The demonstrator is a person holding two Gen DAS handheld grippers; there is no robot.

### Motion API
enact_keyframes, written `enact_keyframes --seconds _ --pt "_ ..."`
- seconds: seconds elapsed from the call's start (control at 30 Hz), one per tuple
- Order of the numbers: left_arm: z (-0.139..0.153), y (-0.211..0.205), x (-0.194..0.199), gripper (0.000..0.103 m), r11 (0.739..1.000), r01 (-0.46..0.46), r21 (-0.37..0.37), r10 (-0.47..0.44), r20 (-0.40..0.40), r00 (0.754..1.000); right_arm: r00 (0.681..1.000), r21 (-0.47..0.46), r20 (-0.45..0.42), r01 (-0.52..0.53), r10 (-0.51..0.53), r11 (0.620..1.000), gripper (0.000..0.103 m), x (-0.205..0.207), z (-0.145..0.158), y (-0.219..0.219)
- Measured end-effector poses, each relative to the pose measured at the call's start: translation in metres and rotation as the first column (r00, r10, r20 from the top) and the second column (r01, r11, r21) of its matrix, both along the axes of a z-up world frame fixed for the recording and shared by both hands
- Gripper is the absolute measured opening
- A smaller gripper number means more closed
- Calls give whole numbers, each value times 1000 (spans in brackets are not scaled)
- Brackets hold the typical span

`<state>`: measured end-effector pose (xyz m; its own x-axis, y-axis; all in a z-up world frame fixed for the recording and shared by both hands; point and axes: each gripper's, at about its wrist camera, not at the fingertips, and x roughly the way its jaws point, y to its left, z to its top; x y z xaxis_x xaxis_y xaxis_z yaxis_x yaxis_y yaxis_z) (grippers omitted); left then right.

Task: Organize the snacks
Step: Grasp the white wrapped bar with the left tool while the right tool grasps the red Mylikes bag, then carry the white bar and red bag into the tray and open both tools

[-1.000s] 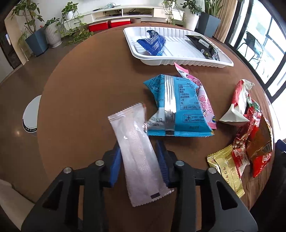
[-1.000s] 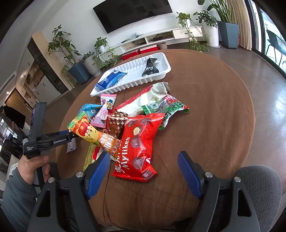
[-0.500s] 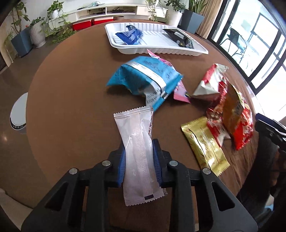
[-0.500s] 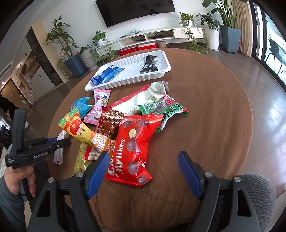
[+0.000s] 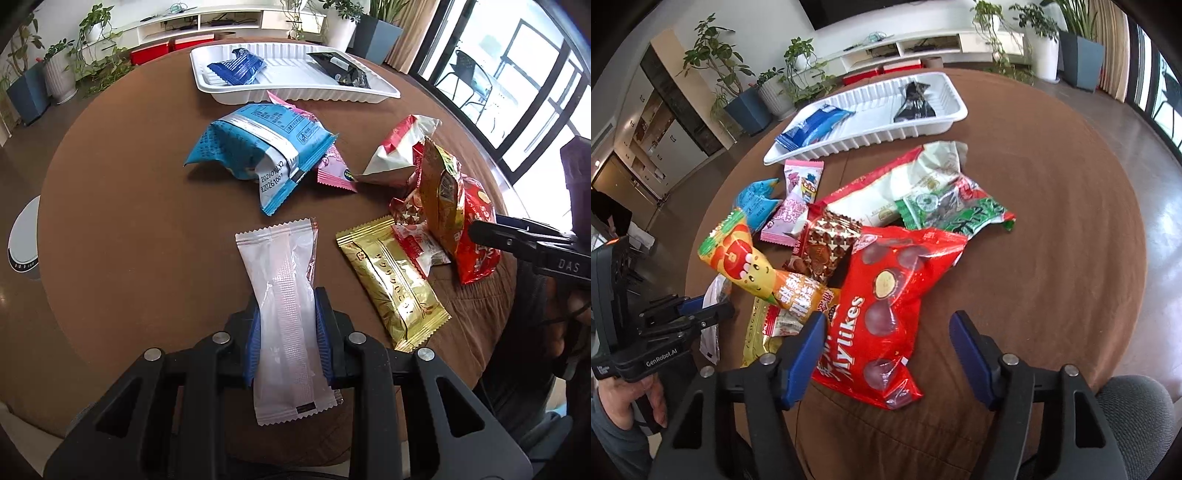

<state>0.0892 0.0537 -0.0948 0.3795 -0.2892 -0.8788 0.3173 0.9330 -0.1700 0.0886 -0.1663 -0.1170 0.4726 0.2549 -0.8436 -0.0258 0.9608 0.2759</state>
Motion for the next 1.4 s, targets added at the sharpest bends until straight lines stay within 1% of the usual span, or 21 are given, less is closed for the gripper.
enact_keyframes --seconds 0.07,0.13,0.27,0.3,0.33,0.5,0.63,0.77,0.97,1.1,1.27,1.4 --pt "0 0 1 24 1000 2 -3 -2 0 1000 1000 34 -27 6 -5 999 70 2 -5 -3" --pt "0 0 2 24 1000 1 -5 -1 0 1000 999 53 -33 8 -6 999 66 3 -8 -4" --pt "1 1 1 24 1000 0 -9 0 -1 1000 1000 37 -22 3 -2 999 61 3 -9 -3" --pt "1 1 1 24 1000 0 -11 0 -1 1000 1000 34 -19 1 0 999 58 3 -9 -4" --pt "1 1 2 24 1000 0 -12 0 -1 1000 1000 35 -19 -3 4 999 49 3 -9 -3" --pt "1 0 1 24 1000 3 -16 -3 -3 1000 1000 25 -16 -8 8 1000 40 0 -9 -6" --pt "1 1 1 24 1000 1 -28 -1 -6 1000 1000 56 -16 -1 2 998 35 -2 -10 -11" --pt "1 3 0 24 999 -2 -43 1 -9 1000 1000 81 -11 10 -9 997 33 -6 -8 -15" --pt "5 9 -2 24 995 -13 -100 11 -13 1000 1000 148 -10 24 -23 989 32 -16 -2 -25" --pt "7 14 -5 24 993 -22 -120 20 -15 1000 1000 164 7 27 -28 986 32 -22 7 -29" --pt "11 20 -6 24 985 -31 -169 28 -20 999 999 170 27 20 -24 985 32 -22 16 -28" --pt "19 23 -7 24 977 -30 -210 28 -14 1000 999 208 29 14 -20 978 32 -20 16 -28"
